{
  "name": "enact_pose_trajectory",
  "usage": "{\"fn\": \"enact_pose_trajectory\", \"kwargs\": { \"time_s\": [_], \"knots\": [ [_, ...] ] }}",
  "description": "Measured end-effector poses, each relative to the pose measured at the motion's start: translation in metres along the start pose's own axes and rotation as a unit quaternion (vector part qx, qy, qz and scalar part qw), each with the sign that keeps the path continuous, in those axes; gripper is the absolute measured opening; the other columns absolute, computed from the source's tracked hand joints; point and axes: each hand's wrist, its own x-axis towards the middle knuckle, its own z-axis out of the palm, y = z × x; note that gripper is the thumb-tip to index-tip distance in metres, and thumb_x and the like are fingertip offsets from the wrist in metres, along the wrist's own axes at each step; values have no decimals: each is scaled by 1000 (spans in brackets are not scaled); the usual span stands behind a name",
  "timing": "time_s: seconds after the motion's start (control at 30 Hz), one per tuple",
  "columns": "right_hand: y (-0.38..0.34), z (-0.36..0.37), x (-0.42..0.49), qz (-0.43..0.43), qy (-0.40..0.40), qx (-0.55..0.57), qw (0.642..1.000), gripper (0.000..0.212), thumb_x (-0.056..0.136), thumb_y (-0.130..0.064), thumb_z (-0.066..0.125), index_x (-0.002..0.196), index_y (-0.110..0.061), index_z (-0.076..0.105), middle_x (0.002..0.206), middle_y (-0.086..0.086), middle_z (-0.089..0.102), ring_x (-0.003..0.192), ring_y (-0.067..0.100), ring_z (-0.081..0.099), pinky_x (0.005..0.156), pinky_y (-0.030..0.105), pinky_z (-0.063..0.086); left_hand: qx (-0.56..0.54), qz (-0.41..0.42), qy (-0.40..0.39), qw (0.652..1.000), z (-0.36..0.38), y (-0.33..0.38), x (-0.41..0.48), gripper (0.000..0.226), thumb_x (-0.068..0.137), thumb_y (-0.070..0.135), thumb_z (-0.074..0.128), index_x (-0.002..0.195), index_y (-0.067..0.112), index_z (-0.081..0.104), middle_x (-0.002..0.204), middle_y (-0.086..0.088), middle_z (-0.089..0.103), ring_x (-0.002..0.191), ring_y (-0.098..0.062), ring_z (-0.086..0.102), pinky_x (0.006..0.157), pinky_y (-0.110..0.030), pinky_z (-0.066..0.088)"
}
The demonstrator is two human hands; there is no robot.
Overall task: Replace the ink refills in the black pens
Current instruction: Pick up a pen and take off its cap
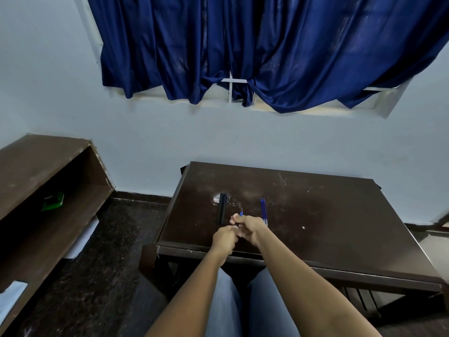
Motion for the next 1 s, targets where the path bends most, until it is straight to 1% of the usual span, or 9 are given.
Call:
{"fn": "enact_pose_trajectory", "kwargs": {
  "time_s": [0.17, 0.3, 0.43, 0.53, 0.6, 0.67, 0.77, 0.83, 1.0],
  "knots": [
    [-1, 0, -20, -28, -21, -23, 999, 11, 91, -8, 60, 88, -3, 70, 66, 3, 71, 51, 11, 58, 49, 21, 47, -64, 2, -45, 997, -9, 1, -19, 28, 97, 16, 39, 73, 15, 52, 55, 4, 38, 35, -2, 26, 33, -16, 18],
    [-1, 10, -31, -27, -3, -15, 1000, 13, 94, -12, 57, 94, -7, 69, 85, 5, 71, 66, 13, 63, 61, 25, 52, 144, 102, 58, 983, -14, 0, -28, 22, 94, 20, 46, 88, 14, 65, 68, 2, 59, 59, -8, 51, 50, -20, 37],
    [1, 19, -43, -51, 68, 0, 996, 18, 80, -14, 76, 88, -1, 67, 73, 9, 71, 48, 12, 62, 54, 28, 54, 238, 165, 142, 946, -17, -5, -36, 19, 89, 29, 54, 96, 17, 68, 88, -6, 68, 83, -27, 65, 68, -30, 49],
    [2, 20, -51, -69, 85, 25, 994, 9, 83, -8, 71, 80, -2, 65, 64, 7, 68, 30, 6, 52, 43, 22, 47, 241, 186, 155, 940, -14, -5, -46, 24, 91, 32, 52, 105, 20, 67, 92, -7, 69, 87, -29, 64, 68, -30, 46],
    [2, 19, -60, -82, 60, 45, 994, 14, 88, 0, 62, 74, -3, 63, 54, 6, 66, 27, 5, 49, 35, 17, 42, 216, 196, 149, 945, -14, -5, -52, 22, 91, 28, 50, 100, 19, 68, 89, -7, 68, 84, -27, 63, 69, -31, 47],
    [4, 16, -70, -94, 28, 49, 994, 16, 89, 1, 59, 75, -2, 64, 62, 9, 67, 32, 7, 54, 35, 17, 42, 166, 198, 111, 960, -15, -3, -60, 19, 92, 23, 51, 84, 16, 67, 78, -3, 64, 73, -19, 60, 65, -29, 46],
    [11, 10, -82, -116, 1, 36, 993, 11, 88, -2, 61, 78, -2, 65, 71, 11, 69, 48, 13, 63, 42, 21, 48, 66, 144, 39, 987, -18, 2, -75, 23, 89, 16, 52, 69, 17, 63, 61, 2, 52, 51, -10, 43, 45, -22, 33],
    [16, 7, -89, -133, -22, 39, 990, 11, 88, -3, 62, 78, -2, 65, 69, 9, 69, 58, 17, 66, 43, 20, 48, -32, 83, -42, 995, -23, 2, -83, 23, 92, 15, 49, 73, 15, 62, 59, 2, 45, 39, -5, 30, 35, -17, 20],
    [16, -2, -108, -190, -138, 78, 969, 16, 96, -1, 48, 103, 5, 62, 87, 14, 70, 65, 12, 70, 47, 16, 46, -219, -11, -176, 960, -36, 2, -91, 31, 99, 30, 44, 73, 15, 50, 60, 5, 33, 34, 0, 21, 28, -12, 13]
  ]
}}
